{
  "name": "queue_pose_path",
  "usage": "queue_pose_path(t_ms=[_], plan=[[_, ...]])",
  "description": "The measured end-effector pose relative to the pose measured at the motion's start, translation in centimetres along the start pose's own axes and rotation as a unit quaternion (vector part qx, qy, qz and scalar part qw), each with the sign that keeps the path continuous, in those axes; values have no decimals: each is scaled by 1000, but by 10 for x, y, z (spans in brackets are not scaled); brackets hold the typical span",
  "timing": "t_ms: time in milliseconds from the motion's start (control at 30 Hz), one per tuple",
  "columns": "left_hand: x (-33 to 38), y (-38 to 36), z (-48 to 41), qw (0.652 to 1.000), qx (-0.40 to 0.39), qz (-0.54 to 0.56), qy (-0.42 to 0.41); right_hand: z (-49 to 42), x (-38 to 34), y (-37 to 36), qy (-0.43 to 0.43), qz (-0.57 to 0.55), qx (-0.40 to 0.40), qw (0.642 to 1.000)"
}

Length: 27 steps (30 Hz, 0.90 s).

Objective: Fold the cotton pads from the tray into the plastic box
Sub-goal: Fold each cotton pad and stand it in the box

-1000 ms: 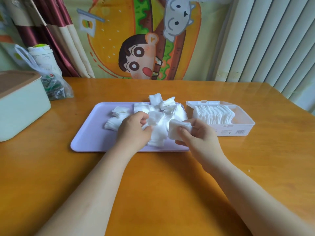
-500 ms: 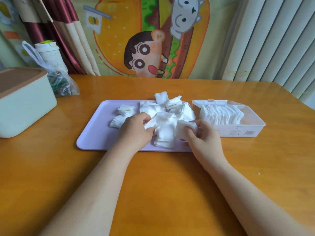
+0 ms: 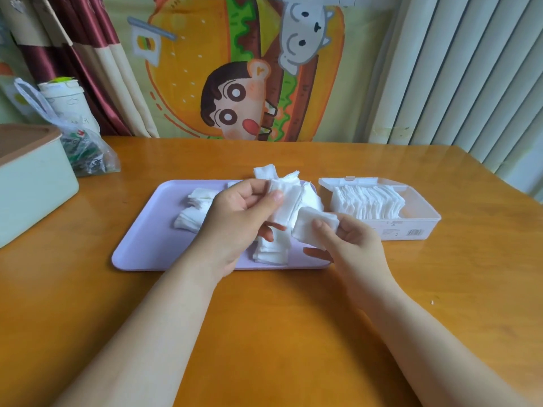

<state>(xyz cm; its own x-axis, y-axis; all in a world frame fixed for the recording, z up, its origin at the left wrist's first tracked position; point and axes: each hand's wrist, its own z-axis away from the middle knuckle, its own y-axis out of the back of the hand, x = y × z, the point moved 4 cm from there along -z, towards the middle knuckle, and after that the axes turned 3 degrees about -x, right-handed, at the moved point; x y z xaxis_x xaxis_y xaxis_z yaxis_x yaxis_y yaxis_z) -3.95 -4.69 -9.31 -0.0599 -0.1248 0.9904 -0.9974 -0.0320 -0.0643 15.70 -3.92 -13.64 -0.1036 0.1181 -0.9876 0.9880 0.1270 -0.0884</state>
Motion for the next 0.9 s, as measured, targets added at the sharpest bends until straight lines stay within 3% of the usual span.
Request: queue_pose_path(t_ms=[167,367,467,567,900], plan=[[-10,-9,0,999,-37,-6,13,-4,2,5,-29,-52,-43,997],[-11,-19,6,993,-100,-59,-1,-3,-2,4,-39,-9,-119,992],[-11,-20,6,995,-60,-73,-19,-3,-4,-1,-38,3,-152,988],[-13,-16,4,996,-21,-86,-25,-6,2,4,-41,-19,-130,990],[-20,-16,3,995,-17,-97,-14,-3,2,-1,-54,-46,-150,986]])
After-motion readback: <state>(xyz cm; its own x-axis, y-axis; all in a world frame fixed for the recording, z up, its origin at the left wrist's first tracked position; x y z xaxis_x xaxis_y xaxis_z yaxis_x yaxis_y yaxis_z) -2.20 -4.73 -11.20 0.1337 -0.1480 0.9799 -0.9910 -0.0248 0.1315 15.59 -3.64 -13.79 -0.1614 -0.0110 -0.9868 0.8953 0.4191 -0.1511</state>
